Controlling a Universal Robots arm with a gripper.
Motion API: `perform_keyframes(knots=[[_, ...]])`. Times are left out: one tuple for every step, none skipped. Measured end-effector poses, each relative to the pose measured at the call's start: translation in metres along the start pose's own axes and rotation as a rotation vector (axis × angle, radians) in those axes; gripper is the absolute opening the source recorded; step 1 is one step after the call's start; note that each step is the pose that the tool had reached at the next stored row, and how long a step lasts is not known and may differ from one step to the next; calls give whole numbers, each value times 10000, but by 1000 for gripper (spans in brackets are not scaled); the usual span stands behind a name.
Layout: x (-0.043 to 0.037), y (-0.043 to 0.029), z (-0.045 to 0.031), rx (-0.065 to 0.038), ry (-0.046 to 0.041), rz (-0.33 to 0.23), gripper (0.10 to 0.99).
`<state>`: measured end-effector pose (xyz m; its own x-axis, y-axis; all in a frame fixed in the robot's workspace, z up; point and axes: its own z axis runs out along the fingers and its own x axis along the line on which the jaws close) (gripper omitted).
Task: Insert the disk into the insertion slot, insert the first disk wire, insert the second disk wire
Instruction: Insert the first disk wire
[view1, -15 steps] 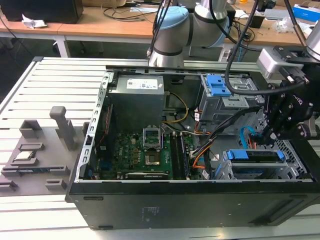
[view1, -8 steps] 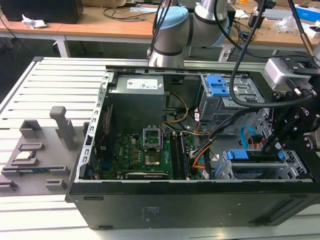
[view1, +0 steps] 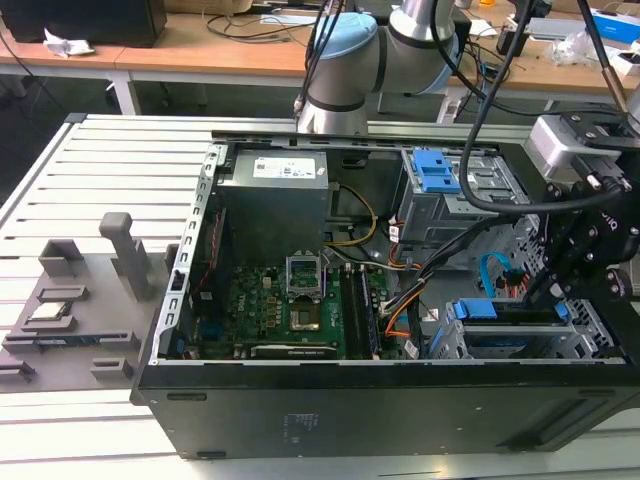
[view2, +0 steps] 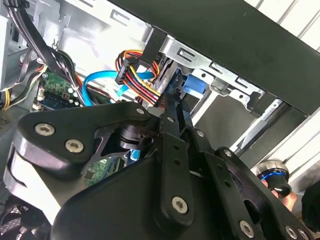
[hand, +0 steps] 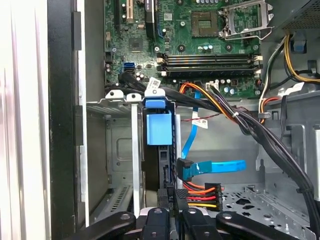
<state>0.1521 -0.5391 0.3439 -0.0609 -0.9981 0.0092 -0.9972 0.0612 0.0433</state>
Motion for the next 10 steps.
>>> perform_keyframes(knots=[[0, 0, 5, -1, -2, 6, 169], [0, -1, 10, -2, -2, 8, 169], [0, -3, 18, -2, 0, 10, 169], [0, -3, 25, -2, 1, 13, 169], [-1, -3, 31, -3, 3, 14, 169], [-1, -4, 38, -5, -2, 13, 169], [-1, -7, 49, -6, -4, 13, 169], [-1, -10, 52, -6, -1, 13, 169], [-1, -10, 55, -6, 1, 14, 169], [-1, -11, 59, -6, 2, 14, 169]])
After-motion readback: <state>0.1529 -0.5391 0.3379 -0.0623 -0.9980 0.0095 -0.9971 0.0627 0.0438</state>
